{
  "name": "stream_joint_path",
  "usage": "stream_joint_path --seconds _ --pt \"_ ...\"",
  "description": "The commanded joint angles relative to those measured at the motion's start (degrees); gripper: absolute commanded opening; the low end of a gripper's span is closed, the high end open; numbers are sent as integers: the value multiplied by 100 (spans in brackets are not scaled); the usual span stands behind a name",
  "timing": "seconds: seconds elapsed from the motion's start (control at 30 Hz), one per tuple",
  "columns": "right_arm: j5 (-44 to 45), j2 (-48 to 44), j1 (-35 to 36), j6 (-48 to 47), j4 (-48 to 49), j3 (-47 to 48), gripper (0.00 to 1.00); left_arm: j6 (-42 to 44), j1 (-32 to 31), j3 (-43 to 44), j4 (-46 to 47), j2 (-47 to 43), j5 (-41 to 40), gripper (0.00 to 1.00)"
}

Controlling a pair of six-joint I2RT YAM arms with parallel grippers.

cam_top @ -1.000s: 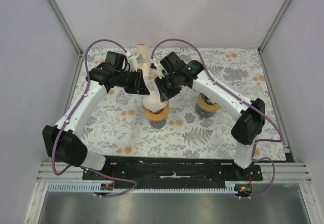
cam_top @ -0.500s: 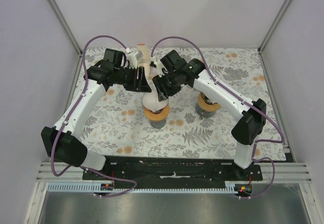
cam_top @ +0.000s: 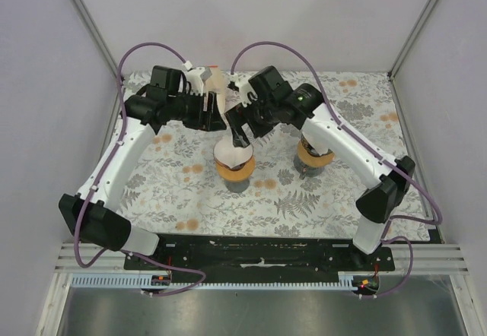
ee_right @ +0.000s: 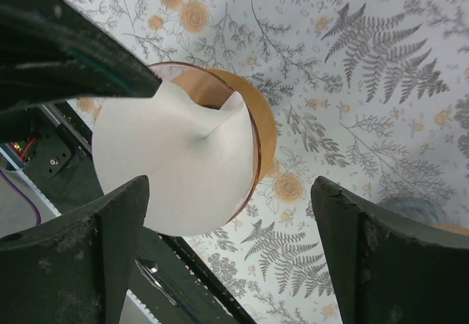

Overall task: Place the coffee filter in the dripper
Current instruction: Place the coffee filter in the coffee dripper, then reset both arms

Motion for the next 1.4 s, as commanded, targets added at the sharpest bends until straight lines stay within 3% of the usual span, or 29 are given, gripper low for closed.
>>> stream_joint_path --seconds 0.0,0.23,0.4,0.6,0.93,1.1,1.37 --pt "304 -697 -70 -297 185 433 98 230 57 451 209 -311 -499 72" --pt "1491 -1786 -1034 -508 641 -65 98 -51 1075 242 1245 -382 -1290 76" --pt "1352 -3200 -2923 -289 2160 -2067 98 37 1770 -610 2308 -495 -2028 79" --pt "1183 -4178 -4875 -42 3638 -4222 98 2 2499 -1753 3276 -496 -1898 80" --pt "3028 -3976 -5124 705 4298 -5445 98 72 2799 -3537 4849 -557 -2117 80" --pt "3100 -3976 -5115 687 4843 -6096 98 -191 2799 -4232 5465 -557 -2161 80" --pt "2942 -3906 -5124 775 5116 -6298 98 -218 2799 -4690 5896 -575 -2258 81"
